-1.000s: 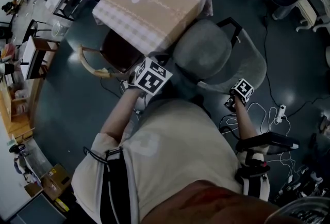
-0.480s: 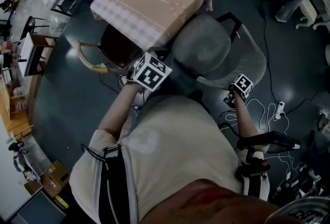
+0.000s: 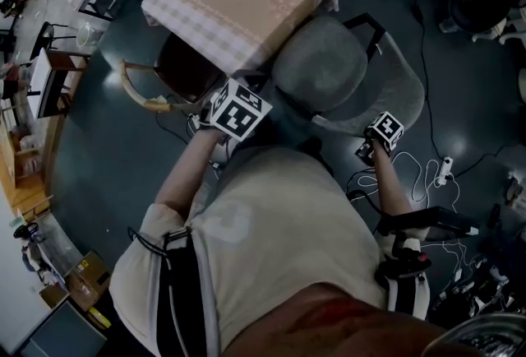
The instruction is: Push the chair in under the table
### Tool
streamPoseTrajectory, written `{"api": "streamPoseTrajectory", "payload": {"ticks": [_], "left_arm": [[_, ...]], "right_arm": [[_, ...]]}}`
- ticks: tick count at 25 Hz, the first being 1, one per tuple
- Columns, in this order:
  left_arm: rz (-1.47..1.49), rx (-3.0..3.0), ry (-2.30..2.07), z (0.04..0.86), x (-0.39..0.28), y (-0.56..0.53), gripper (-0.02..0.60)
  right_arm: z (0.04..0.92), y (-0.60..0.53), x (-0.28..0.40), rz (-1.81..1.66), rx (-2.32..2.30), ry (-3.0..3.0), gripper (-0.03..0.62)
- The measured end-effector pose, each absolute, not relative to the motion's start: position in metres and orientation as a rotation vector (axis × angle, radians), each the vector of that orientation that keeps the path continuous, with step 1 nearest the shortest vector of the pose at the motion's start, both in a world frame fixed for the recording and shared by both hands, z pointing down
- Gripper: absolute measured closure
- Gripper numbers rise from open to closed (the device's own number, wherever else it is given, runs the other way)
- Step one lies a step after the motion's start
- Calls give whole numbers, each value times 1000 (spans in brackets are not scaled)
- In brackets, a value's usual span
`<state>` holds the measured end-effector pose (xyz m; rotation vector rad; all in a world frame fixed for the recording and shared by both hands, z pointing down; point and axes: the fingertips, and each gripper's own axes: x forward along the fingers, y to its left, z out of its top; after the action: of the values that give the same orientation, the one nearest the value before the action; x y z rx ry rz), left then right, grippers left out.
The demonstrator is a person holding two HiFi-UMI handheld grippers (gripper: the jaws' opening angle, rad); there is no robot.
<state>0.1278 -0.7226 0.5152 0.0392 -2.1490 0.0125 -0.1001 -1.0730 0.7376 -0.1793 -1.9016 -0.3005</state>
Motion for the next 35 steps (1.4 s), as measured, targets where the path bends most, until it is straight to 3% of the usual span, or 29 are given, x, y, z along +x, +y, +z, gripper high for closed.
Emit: {"api": "streamPoseTrajectory", "payload": {"ticks": [35], "left_arm": [[38, 13, -2145, 511, 123, -709, 574]], "right_arm": [[738, -1025, -106, -364, -279, -1905, 434]]}}
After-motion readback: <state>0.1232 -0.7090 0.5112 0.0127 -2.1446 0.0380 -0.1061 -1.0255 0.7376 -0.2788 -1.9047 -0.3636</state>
